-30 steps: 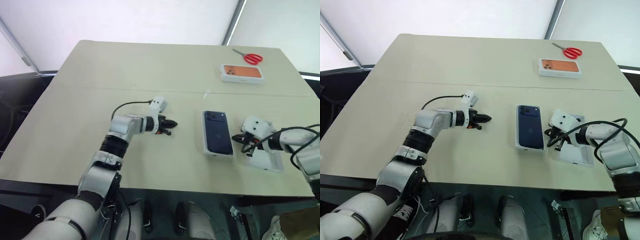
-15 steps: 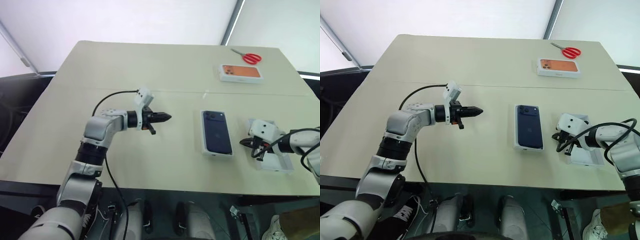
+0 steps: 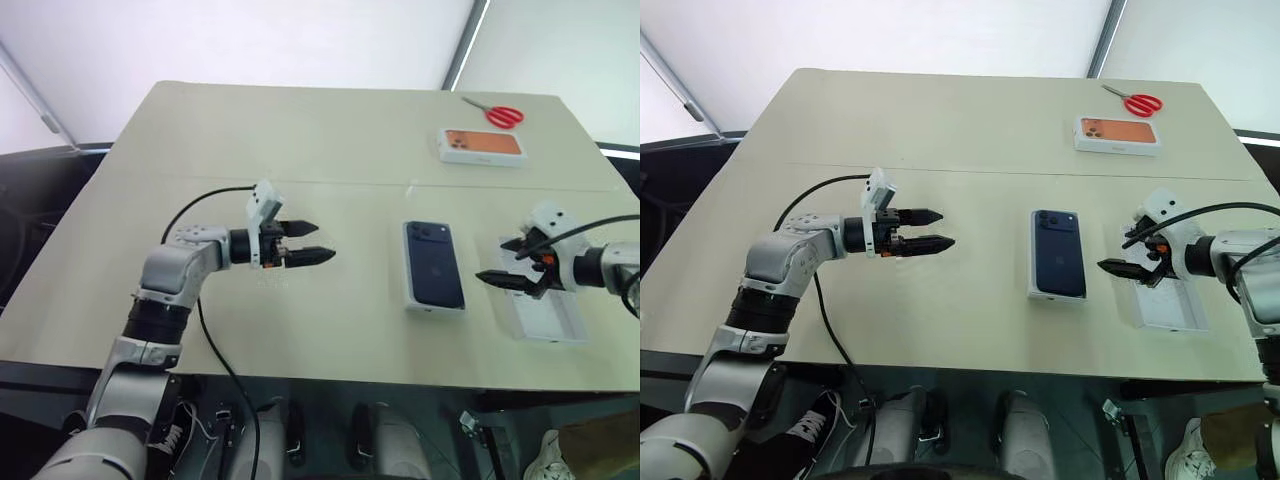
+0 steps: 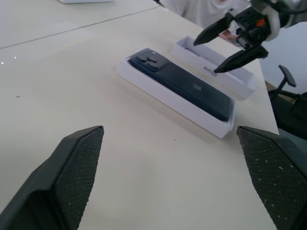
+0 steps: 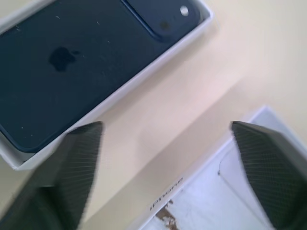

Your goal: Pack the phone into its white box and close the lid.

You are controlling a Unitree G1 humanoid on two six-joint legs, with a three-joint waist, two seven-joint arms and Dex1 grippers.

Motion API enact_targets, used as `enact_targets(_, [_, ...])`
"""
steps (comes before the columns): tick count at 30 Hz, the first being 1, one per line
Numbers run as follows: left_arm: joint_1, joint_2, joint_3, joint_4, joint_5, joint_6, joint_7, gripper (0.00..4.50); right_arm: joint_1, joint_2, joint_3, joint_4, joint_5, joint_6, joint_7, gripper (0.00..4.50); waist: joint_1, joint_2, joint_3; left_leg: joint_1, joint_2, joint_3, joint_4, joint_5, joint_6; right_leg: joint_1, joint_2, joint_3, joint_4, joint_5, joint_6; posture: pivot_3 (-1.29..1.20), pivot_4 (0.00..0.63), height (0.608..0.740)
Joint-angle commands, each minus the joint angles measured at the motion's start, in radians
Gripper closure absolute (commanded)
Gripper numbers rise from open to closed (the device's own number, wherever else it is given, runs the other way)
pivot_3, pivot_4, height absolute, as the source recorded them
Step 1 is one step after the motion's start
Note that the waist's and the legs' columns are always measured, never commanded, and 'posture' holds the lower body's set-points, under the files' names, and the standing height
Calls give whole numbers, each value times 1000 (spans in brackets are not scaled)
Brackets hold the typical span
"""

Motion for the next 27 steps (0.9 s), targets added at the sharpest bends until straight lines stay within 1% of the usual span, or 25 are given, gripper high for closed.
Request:
enact_targets(1, [10,29,20,-38,-9,-91,-62,43,-71,-18,-61,-25,36,197,-73,41,-2,1,0,0,0,0,0,0,0,0,0,0,0,0,0,0,150,738])
enact_targets(2, [17,36,13,-42,0,-126,-75,43,-72,-19,-60,-38,54,262,-78,41,-2,1,0,0,0,0,0,0,0,0,0,0,0,-1,-2,0,150,738])
enact_targets(4, [34,42,7,-61,18,-224,-105,43,-34,-55,-31,-81,74,311,-49,41,1,1,0,0,0,0,0,0,0,0,0,0,0,-1,-3,0,150,738])
enact_targets(5, [39,43,10,-69,10,-240,-121,43,-31,-60,-33,-83,85,344,-50,41,2,1,0,0,0,0,-1,0,0,0,0,0,0,-2,-3,0,150,738])
enact_targets(10, [55,30,15,-57,23,-371,-152,43,-33,-43,-41,-94,112,466,-109,41,1,1,0,0,0,0,0,0,0,0,-1,0,0,-2,-3,0,150,738])
enact_targets(12, [71,28,11,-64,26,-417,-163,43,-30,-46,-26,-102,108,484,-133,41,0,1,-1,0,0,0,0,0,0,0,-1,0,0,-2,-3,0,150,738])
enact_targets(15, [96,36,0,-80,14,-419,-183,43,-26,-25,-12,-118,96,535,-203,41,-1,1,-1,-1,0,0,-1,0,1,-1,0,0,0,-1,-3,0,150,738])
enact_targets(17, [110,36,-1,-80,21,-447,-188,43,-37,2,-25,-127,111,586,-236,41,-2,1,-1,-1,0,0,-1,0,0,-1,0,0,0,-1,-3,0,150,738])
enact_targets(22, [119,33,-1,-88,-2,-424,-199,43,-65,53,-50,-181,141,729,-301,41,0,1,-1,-1,0,0,0,0,0,0,0,0,0,-1,-3,0,150,738])
enact_targets(27, [120,26,-5,-89,1,-427,-195,43,-80,71,-54,-199,148,770,-350,41,0,1,-1,-1,0,0,-1,0,1,-1,0,0,0,-1,-2,0,150,738])
